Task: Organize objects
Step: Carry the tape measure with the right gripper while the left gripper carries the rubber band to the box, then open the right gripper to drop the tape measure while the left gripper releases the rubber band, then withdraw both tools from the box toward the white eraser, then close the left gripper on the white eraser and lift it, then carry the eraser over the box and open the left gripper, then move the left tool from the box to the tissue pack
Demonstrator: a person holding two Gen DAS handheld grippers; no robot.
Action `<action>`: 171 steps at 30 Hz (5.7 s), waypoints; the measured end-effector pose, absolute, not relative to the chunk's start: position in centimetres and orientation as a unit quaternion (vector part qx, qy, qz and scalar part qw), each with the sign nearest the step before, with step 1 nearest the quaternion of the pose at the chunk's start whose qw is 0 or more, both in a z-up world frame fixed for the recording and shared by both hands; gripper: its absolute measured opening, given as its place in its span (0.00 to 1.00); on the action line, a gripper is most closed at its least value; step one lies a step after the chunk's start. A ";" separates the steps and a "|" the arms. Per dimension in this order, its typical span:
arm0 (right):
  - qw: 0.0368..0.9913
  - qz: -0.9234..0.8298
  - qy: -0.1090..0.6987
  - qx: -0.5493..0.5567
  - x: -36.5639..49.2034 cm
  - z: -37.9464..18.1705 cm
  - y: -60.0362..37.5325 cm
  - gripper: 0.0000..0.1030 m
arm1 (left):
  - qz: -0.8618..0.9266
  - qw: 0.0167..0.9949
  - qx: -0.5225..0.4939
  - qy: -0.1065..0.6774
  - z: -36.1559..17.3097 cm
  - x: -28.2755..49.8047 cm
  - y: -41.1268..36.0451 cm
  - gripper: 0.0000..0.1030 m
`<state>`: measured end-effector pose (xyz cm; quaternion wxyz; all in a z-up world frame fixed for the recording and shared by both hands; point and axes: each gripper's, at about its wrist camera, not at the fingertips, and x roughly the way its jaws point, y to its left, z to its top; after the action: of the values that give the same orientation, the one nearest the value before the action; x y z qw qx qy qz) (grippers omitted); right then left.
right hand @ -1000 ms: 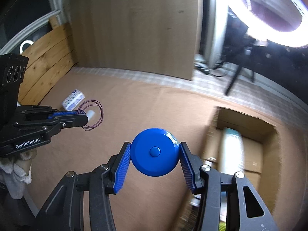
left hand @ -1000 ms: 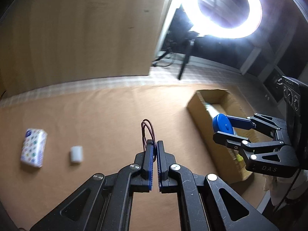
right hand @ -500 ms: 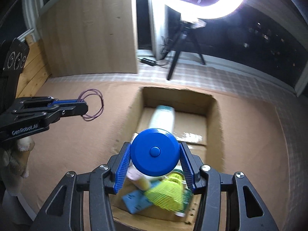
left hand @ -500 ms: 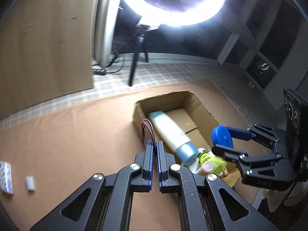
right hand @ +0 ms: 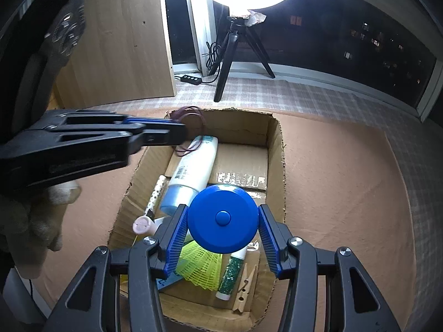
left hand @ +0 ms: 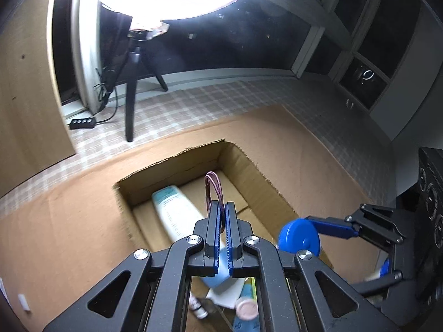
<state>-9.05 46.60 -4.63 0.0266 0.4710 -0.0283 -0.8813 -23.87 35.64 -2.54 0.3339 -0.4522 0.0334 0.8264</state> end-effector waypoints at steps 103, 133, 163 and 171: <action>0.014 -0.871 -0.086 0.483 -4.6 -5.0 32.3 0.63 | 0.833 0.064 -0.546 -0.052 -11.9 -24.0 0.4 0.05; -0.068 -0.872 -0.136 0.464 2.0 -4.6 40.6 0.63 | 0.830 0.273 -0.486 0.016 -3.8 -21.3 27.7 0.05; -0.068 -0.870 -0.148 0.466 3.4 -4.8 41.2 0.63 | 0.829 0.265 -0.492 0.030 -3.8 -21.0 27.9 0.33; -0.038 -0.870 -0.137 0.471 1.7 -4.9 38.5 0.63 | 0.847 0.211 -0.488 0.033 -3.2 -20.5 21.5 0.33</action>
<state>1.71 38.48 -4.94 -0.0383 0.4714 -0.1369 -0.8704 -20.55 21.54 -3.21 0.2107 -0.4878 0.0327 0.8465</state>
